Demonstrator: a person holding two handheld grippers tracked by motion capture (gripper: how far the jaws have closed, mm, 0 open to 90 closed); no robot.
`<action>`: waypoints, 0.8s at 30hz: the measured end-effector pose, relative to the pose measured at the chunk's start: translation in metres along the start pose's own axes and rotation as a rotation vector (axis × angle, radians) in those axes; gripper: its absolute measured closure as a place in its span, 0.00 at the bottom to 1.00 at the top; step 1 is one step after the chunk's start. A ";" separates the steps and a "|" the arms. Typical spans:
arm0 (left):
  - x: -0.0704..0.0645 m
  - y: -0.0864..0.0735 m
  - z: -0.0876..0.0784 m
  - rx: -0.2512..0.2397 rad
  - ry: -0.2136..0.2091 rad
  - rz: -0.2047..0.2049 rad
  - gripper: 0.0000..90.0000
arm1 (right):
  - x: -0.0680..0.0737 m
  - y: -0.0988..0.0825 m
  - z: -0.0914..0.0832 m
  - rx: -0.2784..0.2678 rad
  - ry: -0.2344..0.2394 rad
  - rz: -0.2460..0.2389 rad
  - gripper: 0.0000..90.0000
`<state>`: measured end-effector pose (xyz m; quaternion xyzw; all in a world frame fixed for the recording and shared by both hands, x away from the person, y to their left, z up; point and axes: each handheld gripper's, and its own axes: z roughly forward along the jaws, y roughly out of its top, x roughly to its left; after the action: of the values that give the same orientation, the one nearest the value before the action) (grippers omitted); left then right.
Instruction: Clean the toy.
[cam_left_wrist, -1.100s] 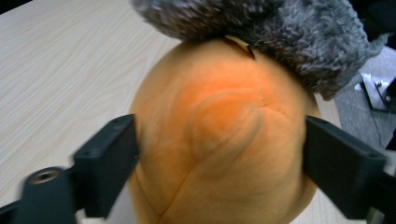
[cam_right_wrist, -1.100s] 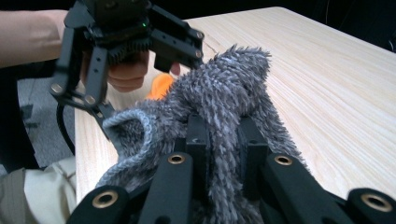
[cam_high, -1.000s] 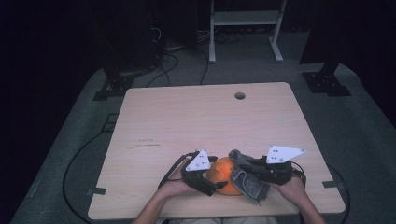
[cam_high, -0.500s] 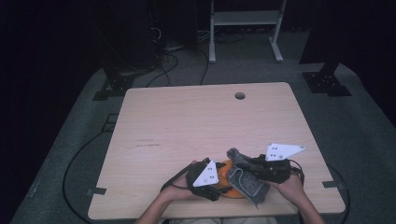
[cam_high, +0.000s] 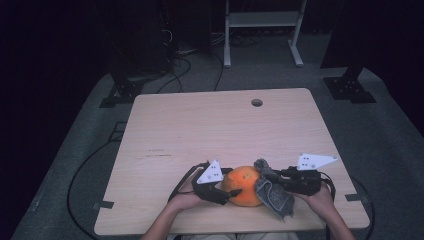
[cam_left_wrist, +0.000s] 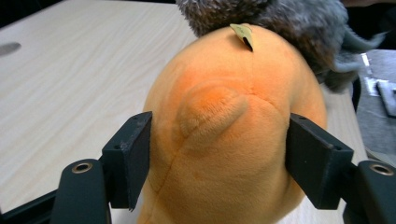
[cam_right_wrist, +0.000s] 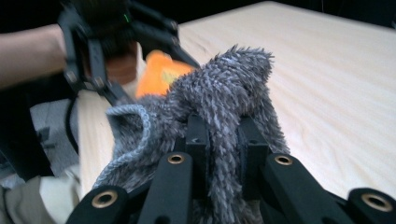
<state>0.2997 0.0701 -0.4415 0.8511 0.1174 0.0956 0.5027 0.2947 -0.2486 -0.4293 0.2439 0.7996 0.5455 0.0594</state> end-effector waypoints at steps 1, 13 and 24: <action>0.002 -0.001 -0.001 0.006 -0.009 -0.005 0.32 | 0.000 0.000 0.000 0.000 0.000 0.000 0.86; 0.010 -0.006 -0.004 0.054 -0.019 -0.029 0.31 | -0.009 -0.010 0.003 -0.002 -0.022 0.044 0.86; 0.014 -0.011 -0.006 0.046 -0.023 -0.054 0.28 | -0.019 -0.019 -0.004 0.029 -0.065 0.096 0.86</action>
<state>0.3100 0.0848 -0.4475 0.8598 0.1370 0.0696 0.4869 0.3036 -0.2655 -0.4480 0.3007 0.7923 0.5279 0.0556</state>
